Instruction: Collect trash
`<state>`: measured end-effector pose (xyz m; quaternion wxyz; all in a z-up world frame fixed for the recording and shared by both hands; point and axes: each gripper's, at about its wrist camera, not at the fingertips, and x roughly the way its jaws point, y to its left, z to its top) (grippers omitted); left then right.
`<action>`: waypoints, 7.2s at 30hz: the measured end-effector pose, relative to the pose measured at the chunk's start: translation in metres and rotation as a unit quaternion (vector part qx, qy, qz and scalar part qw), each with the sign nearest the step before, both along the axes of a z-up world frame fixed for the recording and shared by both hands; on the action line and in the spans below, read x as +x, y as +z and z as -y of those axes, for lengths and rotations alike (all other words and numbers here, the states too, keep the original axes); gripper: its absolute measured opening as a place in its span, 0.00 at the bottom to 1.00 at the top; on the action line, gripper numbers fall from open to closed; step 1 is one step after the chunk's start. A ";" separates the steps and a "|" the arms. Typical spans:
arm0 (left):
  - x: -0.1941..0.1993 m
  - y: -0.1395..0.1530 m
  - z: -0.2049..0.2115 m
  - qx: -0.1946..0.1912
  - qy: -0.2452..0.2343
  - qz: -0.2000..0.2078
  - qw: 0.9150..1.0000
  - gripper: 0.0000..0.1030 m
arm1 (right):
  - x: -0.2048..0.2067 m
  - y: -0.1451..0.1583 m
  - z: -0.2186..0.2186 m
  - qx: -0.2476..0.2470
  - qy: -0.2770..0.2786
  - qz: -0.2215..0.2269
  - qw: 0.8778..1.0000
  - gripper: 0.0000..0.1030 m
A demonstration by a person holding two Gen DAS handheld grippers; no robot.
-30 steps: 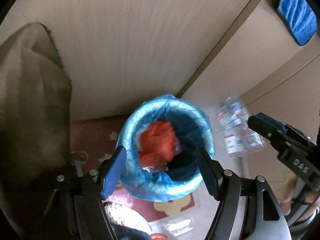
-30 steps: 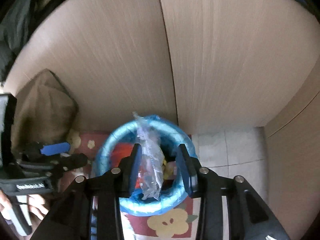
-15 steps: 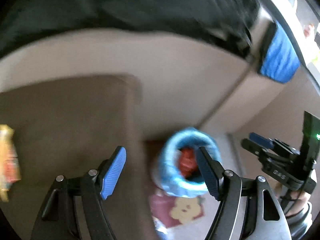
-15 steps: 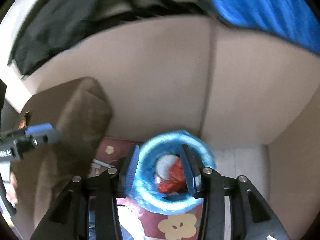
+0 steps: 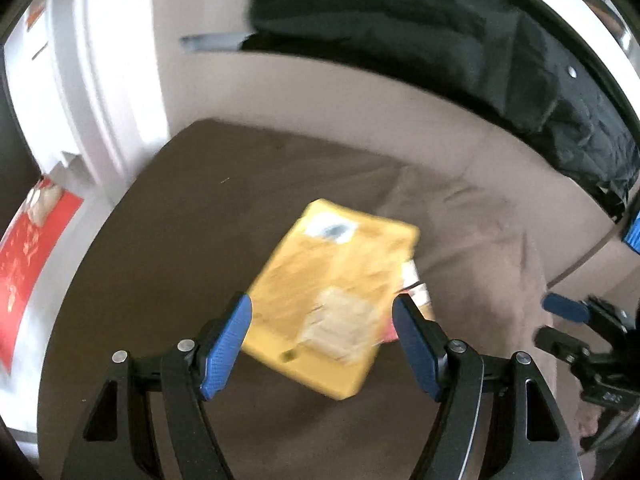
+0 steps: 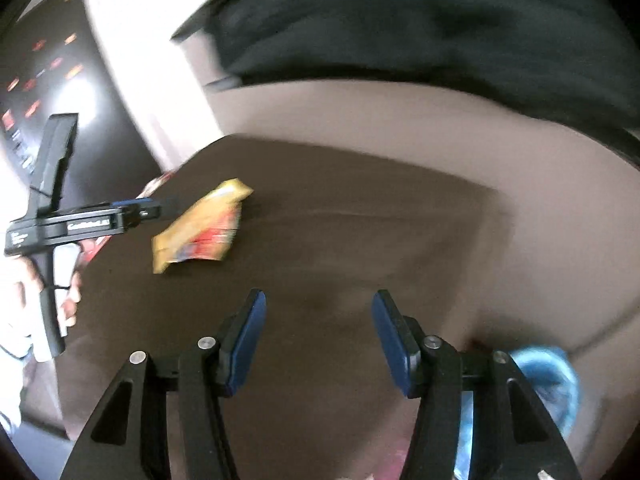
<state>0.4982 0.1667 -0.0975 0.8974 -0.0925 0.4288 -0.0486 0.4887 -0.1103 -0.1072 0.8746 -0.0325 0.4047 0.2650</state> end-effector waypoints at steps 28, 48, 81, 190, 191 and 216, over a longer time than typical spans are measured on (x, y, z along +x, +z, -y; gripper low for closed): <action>0.048 -0.038 -0.083 -0.098 0.008 -0.020 0.995 0.73 | 0.008 0.001 -0.061 -0.076 0.038 -0.003 0.996 0.00; 0.042 -0.037 -0.072 -0.067 -0.046 0.017 0.997 0.73 | 0.078 -0.039 -0.143 -0.090 0.141 -0.018 0.986 0.63; 0.035 -0.011 0.068 0.036 -0.006 0.013 0.999 0.05 | -0.029 0.000 0.046 0.010 0.006 -0.032 0.999 0.23; -0.499 0.048 0.226 0.118 -0.062 0.265 0.955 0.45 | -0.508 0.058 0.136 -0.013 -0.269 0.187 0.945 0.61; -0.500 0.048 0.226 0.120 -0.057 0.267 0.954 0.45 | -0.514 0.058 0.136 -0.015 -0.272 0.195 0.942 0.61; -0.526 0.044 0.210 0.122 0.015 0.260 0.958 0.45 | -0.535 0.054 0.115 -0.020 -0.248 0.229 0.941 0.62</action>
